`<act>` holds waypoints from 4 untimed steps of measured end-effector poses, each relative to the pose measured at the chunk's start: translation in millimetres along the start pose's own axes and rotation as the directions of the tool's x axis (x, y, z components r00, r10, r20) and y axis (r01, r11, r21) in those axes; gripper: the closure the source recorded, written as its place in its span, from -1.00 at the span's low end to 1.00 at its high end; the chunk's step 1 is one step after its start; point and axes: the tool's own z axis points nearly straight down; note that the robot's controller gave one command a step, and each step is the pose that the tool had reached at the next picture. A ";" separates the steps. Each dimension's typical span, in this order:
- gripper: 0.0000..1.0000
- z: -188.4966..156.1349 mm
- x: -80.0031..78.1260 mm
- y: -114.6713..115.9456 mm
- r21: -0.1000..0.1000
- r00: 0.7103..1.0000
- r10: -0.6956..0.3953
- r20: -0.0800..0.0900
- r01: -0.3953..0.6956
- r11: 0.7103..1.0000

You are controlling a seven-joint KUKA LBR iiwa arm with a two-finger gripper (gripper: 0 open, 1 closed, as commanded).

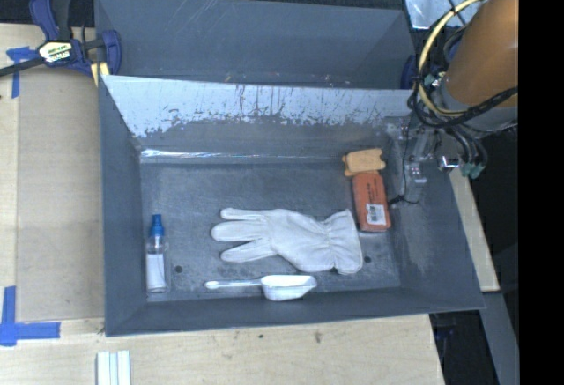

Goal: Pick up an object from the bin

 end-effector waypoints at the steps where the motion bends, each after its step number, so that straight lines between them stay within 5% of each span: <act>1: -1.00 -5.1 -1.6 0.5 0.001 1.000 -0.003 0.009 0.003 1.000; 2: -1.00 43.4 12.2 19.7 0.003 0.997 -0.078 0.012 0.078 0.997; 3: -1.00 48.7 66.6 66.9 0.000 0.996 -0.094 0.001 0.094 0.996; 4: -1.00 64.4 77.1 60.7 0.002 0.987 -0.160 0.007 0.160 0.987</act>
Offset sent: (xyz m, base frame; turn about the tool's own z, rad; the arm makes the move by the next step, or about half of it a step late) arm -0.0401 0.0574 -0.1344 -0.2189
